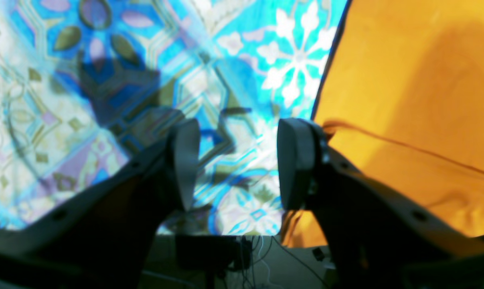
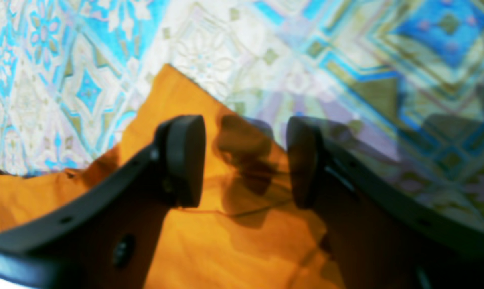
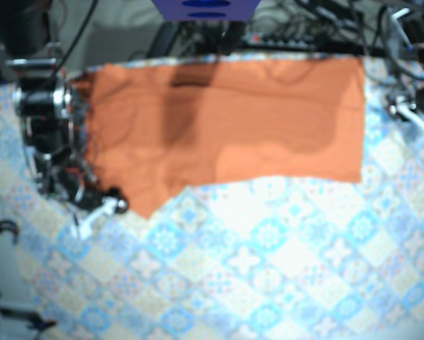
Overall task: Fold the T-shirt properly
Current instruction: 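Close both grippers on the orange shirt's side edges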
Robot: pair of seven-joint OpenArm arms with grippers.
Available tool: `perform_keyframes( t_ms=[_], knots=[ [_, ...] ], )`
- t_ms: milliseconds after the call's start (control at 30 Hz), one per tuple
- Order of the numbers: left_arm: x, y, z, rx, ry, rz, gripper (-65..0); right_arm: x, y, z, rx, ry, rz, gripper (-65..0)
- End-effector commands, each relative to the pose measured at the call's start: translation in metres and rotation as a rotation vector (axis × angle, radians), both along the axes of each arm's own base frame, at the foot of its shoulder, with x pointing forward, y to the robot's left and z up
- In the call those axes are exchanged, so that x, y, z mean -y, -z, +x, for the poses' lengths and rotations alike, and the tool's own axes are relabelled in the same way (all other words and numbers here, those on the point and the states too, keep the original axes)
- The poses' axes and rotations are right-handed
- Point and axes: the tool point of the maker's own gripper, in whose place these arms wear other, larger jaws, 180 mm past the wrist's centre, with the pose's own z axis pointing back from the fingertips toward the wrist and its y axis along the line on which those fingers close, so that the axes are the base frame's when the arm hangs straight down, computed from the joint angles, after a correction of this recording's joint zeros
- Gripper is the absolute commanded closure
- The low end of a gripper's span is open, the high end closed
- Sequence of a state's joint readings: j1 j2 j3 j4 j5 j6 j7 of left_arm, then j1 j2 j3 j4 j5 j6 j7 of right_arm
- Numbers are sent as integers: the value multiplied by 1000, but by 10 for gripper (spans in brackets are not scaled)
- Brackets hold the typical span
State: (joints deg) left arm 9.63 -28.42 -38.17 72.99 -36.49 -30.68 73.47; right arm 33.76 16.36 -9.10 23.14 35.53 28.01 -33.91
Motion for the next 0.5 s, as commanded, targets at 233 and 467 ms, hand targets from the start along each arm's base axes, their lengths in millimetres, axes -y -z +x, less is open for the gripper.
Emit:
perform_keyframes(
  t_ms=[233, 467],
  knots=[
    [-11, -14, 10, 38, 3, 29, -300, -3, -6, 6, 12, -72, -52, -319],
    [-11, -14, 10, 40, 2, 29, -300, -21, -2, 4, 5, -109, -47, -318]
  ],
)
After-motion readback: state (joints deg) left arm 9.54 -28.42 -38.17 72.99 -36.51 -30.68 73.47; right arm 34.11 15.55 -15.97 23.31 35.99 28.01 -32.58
